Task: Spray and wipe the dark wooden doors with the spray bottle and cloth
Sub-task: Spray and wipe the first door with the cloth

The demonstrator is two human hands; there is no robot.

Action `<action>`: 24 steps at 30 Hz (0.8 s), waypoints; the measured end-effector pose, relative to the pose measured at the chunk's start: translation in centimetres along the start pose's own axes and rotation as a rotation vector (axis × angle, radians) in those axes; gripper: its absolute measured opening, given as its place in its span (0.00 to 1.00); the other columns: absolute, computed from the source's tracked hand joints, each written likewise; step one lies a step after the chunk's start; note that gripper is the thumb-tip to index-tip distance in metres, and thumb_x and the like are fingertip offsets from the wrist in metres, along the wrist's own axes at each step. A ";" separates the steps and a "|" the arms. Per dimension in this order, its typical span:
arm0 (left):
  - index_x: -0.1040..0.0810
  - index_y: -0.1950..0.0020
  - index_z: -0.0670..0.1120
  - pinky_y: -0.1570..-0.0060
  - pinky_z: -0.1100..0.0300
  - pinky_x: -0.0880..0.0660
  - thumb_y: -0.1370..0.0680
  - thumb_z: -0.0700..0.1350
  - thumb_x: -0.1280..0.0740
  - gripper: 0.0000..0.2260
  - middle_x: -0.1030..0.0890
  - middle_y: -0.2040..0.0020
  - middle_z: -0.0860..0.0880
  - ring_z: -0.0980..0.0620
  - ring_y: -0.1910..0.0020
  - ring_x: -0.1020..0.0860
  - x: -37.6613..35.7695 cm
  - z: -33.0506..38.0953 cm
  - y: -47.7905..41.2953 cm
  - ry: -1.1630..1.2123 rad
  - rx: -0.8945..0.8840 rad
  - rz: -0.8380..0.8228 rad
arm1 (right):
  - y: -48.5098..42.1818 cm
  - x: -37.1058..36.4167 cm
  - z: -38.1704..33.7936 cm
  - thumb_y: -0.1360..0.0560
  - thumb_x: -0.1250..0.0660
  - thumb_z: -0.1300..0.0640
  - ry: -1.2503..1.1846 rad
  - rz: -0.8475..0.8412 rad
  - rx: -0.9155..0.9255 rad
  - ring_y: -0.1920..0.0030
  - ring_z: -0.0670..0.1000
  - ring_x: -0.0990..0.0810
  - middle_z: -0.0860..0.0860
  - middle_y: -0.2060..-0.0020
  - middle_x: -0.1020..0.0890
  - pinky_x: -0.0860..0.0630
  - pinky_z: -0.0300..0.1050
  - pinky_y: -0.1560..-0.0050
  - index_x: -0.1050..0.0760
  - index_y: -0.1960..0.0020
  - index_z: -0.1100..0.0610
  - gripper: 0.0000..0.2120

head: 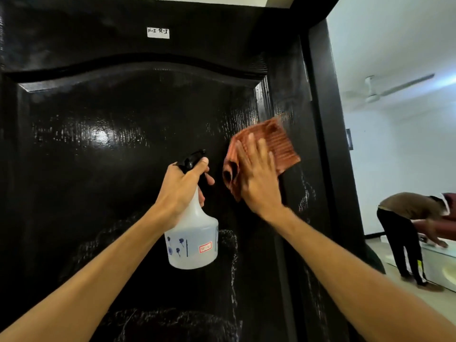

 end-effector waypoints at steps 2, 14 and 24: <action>0.19 0.49 0.41 0.69 0.54 0.24 0.15 0.51 0.35 0.14 0.13 0.57 0.43 0.48 0.77 0.25 -0.5 0.5 -0.7 0.010 -0.010 0.002 | 1.8 -0.6 -0.2 0.16 0.47 0.48 0.035 -0.066 0.176 0.17 0.57 0.51 0.52 0.16 0.48 0.52 0.60 0.19 0.49 0.16 0.47 0.30; 0.20 0.50 0.42 0.65 0.49 0.22 0.15 0.51 0.36 0.13 0.13 0.57 0.43 0.48 0.76 0.25 -6.2 2.8 -4.8 0.021 -0.101 -0.047 | -1.5 1.1 9.1 0.20 0.43 0.49 0.052 0.065 -0.048 0.17 0.60 0.48 0.53 0.17 0.46 0.50 0.65 0.21 0.40 0.18 0.56 0.31; 0.20 0.48 0.41 0.70 0.55 0.23 0.15 0.52 0.36 0.14 0.13 0.57 0.43 0.48 0.76 0.24 -10.0 2.9 -5.9 0.018 -0.117 -0.104 | -8.0 3.4 11.7 0.16 0.53 0.44 0.003 0.061 -0.098 0.17 0.54 0.56 0.50 0.16 0.52 0.57 0.63 0.19 0.54 0.16 0.48 0.30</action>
Point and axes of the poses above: each hand's wrist, its own y-axis away from the middle knuckle, its own x-axis out of the back of the hand, z = x × y, the point moved 7 cm from there along -y, towards the middle knuckle
